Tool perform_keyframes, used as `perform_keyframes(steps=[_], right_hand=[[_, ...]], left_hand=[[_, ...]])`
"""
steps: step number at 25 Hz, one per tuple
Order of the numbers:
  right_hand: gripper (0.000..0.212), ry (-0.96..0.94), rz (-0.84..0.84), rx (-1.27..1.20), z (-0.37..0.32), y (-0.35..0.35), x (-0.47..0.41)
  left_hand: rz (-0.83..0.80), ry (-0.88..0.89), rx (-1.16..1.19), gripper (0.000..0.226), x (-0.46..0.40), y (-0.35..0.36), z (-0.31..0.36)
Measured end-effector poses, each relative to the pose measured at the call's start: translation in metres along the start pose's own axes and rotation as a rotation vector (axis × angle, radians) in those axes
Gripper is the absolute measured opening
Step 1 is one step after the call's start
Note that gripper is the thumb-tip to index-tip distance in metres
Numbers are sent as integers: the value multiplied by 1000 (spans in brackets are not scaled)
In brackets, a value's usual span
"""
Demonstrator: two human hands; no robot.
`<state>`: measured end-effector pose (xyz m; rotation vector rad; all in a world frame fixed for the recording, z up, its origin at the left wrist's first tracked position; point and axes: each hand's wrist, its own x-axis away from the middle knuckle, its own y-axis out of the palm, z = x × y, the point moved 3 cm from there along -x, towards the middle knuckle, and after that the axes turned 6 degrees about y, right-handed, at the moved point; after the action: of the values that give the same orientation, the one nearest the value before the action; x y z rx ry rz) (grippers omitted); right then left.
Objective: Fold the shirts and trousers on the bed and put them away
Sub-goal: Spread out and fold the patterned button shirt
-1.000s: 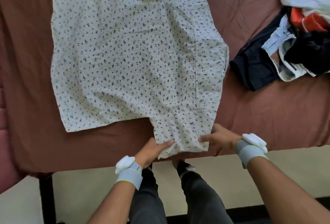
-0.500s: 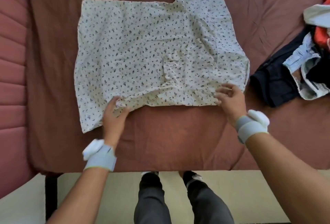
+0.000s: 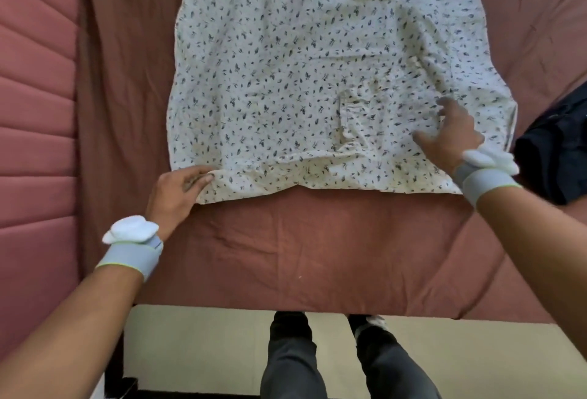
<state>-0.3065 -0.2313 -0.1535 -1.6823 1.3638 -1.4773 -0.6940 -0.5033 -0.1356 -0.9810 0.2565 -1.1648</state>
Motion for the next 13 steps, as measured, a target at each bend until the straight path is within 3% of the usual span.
perform_keyframes(steps=[5,8,11,13], right_hand=[[78,126,-23,85,-21,5,-47],[60,185,-55,-129,-16,5,-59],[45,117,200,-422,-29,-33,-68],[44,22,320,-464,-48,-57,-78]], left_hand=[[-52,124,23,24,-43,-12,3],[-102,142,25,26,-57,-16,-3],[-22,125,102,28,-88,-33,-3],[66,84,93,34,-116,-43,-4]])
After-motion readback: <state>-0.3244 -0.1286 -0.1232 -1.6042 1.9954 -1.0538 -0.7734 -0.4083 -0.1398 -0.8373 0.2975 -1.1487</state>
